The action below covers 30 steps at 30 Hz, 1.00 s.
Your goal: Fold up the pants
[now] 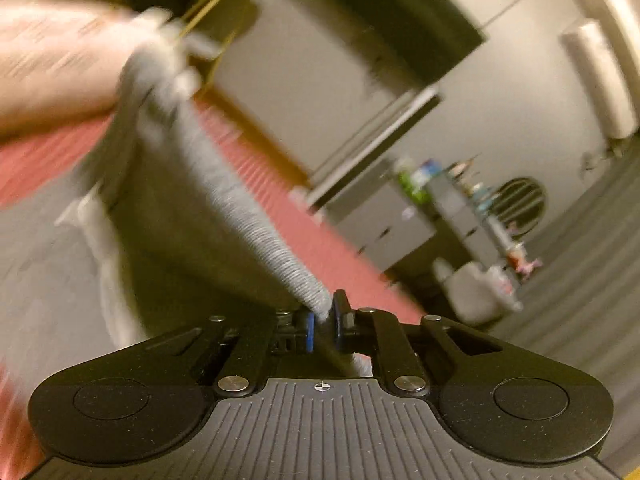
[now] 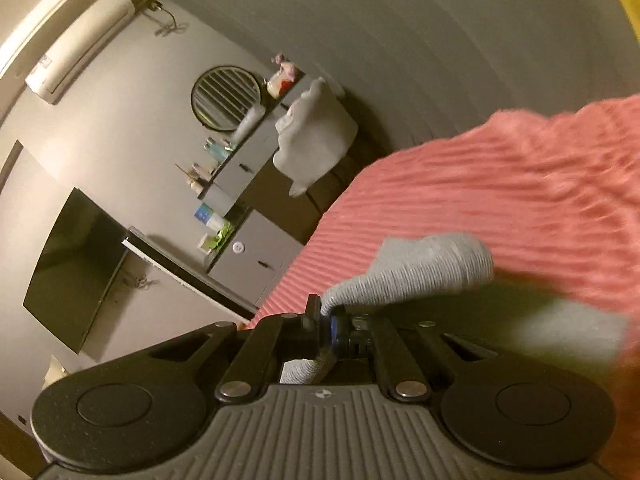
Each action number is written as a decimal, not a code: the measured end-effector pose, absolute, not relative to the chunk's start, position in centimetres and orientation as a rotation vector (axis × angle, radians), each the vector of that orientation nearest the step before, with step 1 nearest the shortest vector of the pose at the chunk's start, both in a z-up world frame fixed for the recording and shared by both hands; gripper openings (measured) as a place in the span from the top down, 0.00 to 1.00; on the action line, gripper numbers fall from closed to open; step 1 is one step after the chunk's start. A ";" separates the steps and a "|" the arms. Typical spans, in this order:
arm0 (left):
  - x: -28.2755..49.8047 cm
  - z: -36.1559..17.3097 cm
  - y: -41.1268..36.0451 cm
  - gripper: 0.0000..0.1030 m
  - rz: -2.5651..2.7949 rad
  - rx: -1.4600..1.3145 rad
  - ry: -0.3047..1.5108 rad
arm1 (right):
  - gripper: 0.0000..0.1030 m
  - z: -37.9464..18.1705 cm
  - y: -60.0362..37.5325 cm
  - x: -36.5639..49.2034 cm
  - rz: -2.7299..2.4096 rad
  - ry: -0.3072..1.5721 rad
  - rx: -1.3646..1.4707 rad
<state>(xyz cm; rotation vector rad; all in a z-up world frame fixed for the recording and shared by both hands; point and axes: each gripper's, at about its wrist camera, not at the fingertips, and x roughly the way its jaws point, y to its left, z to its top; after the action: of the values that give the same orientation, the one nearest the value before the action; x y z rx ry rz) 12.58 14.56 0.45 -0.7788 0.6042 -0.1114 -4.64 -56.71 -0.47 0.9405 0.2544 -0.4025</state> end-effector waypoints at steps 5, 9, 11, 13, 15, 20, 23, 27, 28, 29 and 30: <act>10.1 -6.7 16.1 0.83 0.096 -0.820 0.811 | 0.95 -5.5 -56.8 -7.7 -0.491 0.398 0.964; 11.2 -8.3 17.9 0.29 0.145 -0.887 0.777 | 0.91 -8.9 -56.6 -7.8 -0.524 0.464 0.990; 12.1 -8.3 18.9 0.27 0.189 -0.953 0.748 | 0.84 -9.6 -56.9 -8.1 -0.490 0.423 1.060; 13.2 -8.0 19.6 0.22 0.179 -0.997 0.703 | 0.74 -10.0 -57.2 -8.3 -0.468 0.394 1.116; 14.9 -8.7 19.7 0.17 0.193 -1.014 0.718 | 0.58 -10.1 -57.3 -7.8 -0.438 0.376 1.150; 17.0 -11.5 20.1 0.57 0.238 -1.052 0.802 | 0.79 -9.3 -57.9 -5.3 -0.450 0.403 1.133; 16.1 -10.6 20.7 0.87 0.235 -1.045 0.772 | 0.95 -8.0 -58.2 -5.3 -0.454 0.411 1.111; 13.7 -7.3 20.1 0.88 0.206 -0.952 0.655 | 0.95 -4.0 -57.2 -6.6 -0.414 0.266 0.931; 13.5 -7.0 19.7 0.88 0.213 -0.909 0.655 | 0.95 -3.6 -56.9 -7.2 -0.398 0.221 0.918; 13.5 -6.8 19.5 0.87 0.228 -0.872 0.675 | 0.95 -3.6 -56.9 -7.6 -0.395 0.202 0.910; 13.6 -7.1 19.4 0.82 0.258 -0.832 0.721 | 0.95 -4.0 -57.1 -7.8 -0.408 0.225 0.897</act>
<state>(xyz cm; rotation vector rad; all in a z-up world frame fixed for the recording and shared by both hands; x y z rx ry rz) 13.58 19.41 -7.07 -0.8325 0.7206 0.2583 -7.77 -57.06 -4.04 0.8975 0.2247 -0.4082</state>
